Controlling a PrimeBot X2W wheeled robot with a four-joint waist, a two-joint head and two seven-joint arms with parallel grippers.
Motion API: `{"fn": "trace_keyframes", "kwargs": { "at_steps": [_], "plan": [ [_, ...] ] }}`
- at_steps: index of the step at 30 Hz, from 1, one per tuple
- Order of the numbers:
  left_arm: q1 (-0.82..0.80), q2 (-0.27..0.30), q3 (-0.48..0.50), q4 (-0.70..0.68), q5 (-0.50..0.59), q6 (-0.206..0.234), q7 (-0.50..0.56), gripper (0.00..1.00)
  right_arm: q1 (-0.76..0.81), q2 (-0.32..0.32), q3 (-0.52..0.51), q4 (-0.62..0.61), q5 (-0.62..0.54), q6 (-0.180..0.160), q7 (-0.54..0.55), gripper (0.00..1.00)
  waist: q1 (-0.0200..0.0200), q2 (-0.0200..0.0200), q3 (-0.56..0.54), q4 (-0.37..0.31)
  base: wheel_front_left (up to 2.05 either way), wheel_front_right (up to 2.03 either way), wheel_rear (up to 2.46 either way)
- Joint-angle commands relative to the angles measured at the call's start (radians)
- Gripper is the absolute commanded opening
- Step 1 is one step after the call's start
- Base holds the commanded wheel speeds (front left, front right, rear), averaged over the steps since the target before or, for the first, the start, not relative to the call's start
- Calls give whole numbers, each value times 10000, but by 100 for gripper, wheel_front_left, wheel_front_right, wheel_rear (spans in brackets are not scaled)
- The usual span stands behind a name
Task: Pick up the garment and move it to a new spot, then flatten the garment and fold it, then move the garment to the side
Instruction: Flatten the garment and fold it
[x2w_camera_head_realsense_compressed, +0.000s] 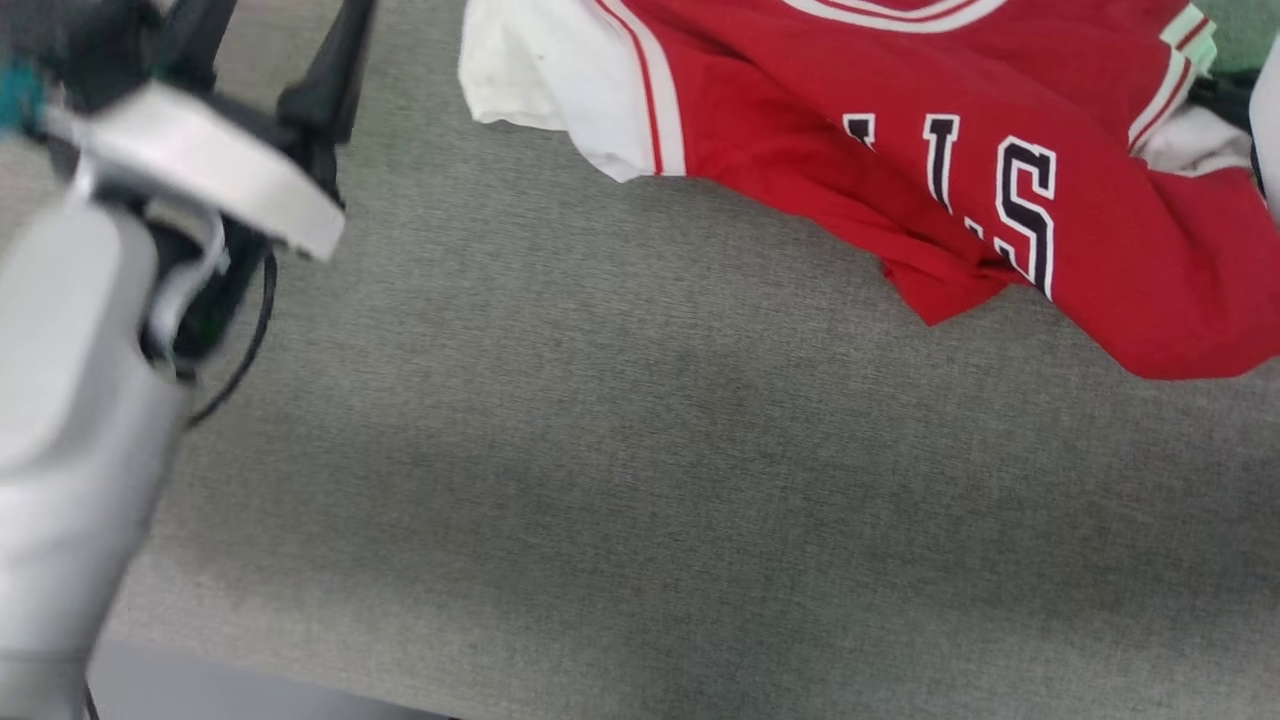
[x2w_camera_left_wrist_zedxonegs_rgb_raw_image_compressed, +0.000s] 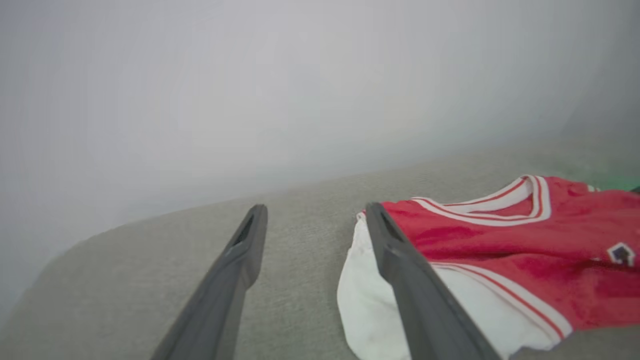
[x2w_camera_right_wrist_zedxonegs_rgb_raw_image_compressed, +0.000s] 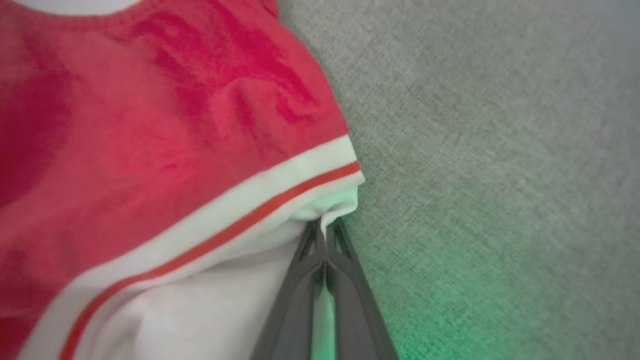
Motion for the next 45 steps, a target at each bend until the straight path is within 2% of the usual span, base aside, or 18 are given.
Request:
{"fn": "trace_keyframes", "kwargs": {
  "at_steps": [1, 2, 5, 8, 13, 18, 20, 21, 22, 23, 27, 34, 40, 45],
  "plan": [
    [-634, 162, -518, 299, -1024, 25, 650, 100, 531, 106, 501, 508, -237, -91, 250, 0, 0, -1, 202, -176, 0, 0, 0],
    [-1093, 238, -927, 397, -1907, 23, 1209, 100, 437, 76, 616, 410, -334, -94, 302, 0, 0, -1, 277, -228, 0, 0, 0],
    [-2339, 822, -1856, 1014, -3683, 26, 2850, 100, 213, 43, 886, 140, -393, -95, 455, 0, 0, -1, 508, -405, 0, 0, 0],
    [-3344, 1071, -2615, 1577, -4962, 22, 4286, 100, -20, 117, 1120, -73, -371, -95, 573, 0, 0, -1, 721, -593, 0, 0, 0],
    [-4323, 1356, -3625, 2143, -6684, 22, 6877, 100, -348, 197, 1391, -206, -403, -99, 665, 0, 0, -1, 1009, -831, 0, 0, 0],
    [-4802, 1409, -4103, 2458, -7469, 21, 7966, 100, -521, 235, 1595, -163, -442, -126, 674, 0, 0, -1, 1203, -935, 0, 0, 0],
    [-4893, 1349, -4194, 2556, -7717, 21, 8051, 97, -577, 265, 1657, -99, -443, -126, 641, 0, 0, -1, 1242, -960, 0, 0, 0],
    [-4936, 1332, -4251, 2536, -7816, 21, 8069, 53, -604, 293, 1689, -58, -449, -126, 611, 0, 0, -1, 1253, -973, 0, 0, 0],
    [-4935, 1329, -4256, 2559, -7912, 21, 8021, 14, -621, 316, 1707, -20, -453, -126, 567, 0, 0, -1, 1257, -982, 0, 0, 0],
    [-4920, 1318, -4256, 2593, -8004, 21, 8002, 0, -654, 345, 1717, 18, -478, -126, 505, 0, 0, -1, 1253, -989, 0, 0, 0],
    [-4941, 1407, -4384, 2513, -8045, 21, 7742, 0, -778, 450, 1727, 44, -513, -126, 178, 0, 0, -1, 1163, -1023, 0, 0, 0],
    [-4907, 1623, -4558, 2365, -7797, 21, 6138, 0, -1197, 530, 1252, -120, -410, -93, -1149, 0, 0, -1, 591, -1154, 0, 0, 0],
    [-5349, 1654, -4706, 2666, -7293, 21, 4118, 0, -1760, 620, 253, 189, -544, -59, -2703, 0, 0, -1, 190, -1353, 0, 0, 0],
    [-6124, 1285, -4694, 3273, -6981, 21, 2670, 0, -2563, 1075, -906, 1034, -1172, -52, -4113, 0, 0, -1, 175, -1525, 0, 0, 0]
  ]
}}
